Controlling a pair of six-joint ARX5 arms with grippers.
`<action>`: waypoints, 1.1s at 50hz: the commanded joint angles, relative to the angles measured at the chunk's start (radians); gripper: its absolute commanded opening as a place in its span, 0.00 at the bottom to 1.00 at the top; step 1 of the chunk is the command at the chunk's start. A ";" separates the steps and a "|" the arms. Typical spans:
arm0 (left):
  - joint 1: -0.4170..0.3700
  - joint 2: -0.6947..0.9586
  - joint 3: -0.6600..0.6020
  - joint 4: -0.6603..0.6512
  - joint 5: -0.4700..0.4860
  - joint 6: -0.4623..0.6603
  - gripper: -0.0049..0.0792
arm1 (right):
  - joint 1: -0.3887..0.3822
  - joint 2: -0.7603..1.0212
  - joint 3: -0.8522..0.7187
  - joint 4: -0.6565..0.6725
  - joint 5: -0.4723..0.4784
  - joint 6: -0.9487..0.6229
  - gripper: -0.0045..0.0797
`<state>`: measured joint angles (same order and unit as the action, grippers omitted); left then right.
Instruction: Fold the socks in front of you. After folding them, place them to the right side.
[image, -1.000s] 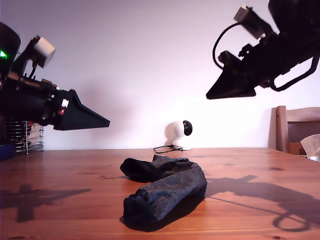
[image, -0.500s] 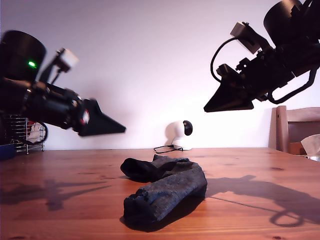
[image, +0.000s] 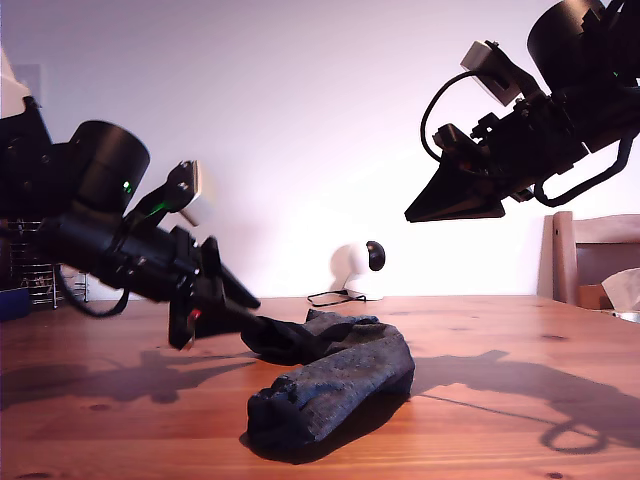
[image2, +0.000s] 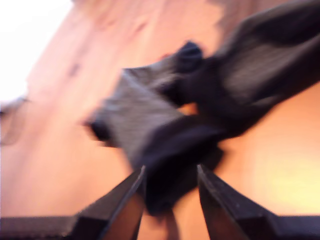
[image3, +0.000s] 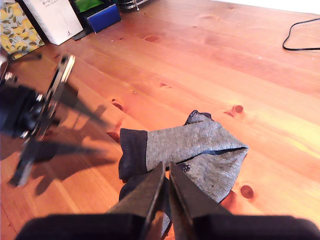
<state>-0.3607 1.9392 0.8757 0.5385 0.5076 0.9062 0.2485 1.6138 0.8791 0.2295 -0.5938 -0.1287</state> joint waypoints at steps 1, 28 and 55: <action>-0.009 0.019 0.005 0.002 0.000 0.023 0.41 | 0.000 -0.001 -0.013 0.008 -0.007 0.000 0.04; -0.011 0.109 0.082 -0.040 -0.020 0.100 0.40 | 0.000 -0.001 -0.013 0.019 -0.029 0.001 0.04; -0.050 0.125 0.195 -0.159 -0.063 0.096 0.03 | -0.001 -0.001 -0.013 0.009 -0.024 0.005 0.04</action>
<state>-0.4000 2.0403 1.0641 0.3740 0.4496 1.0019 0.2485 1.6138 0.8791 0.2317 -0.6182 -0.1280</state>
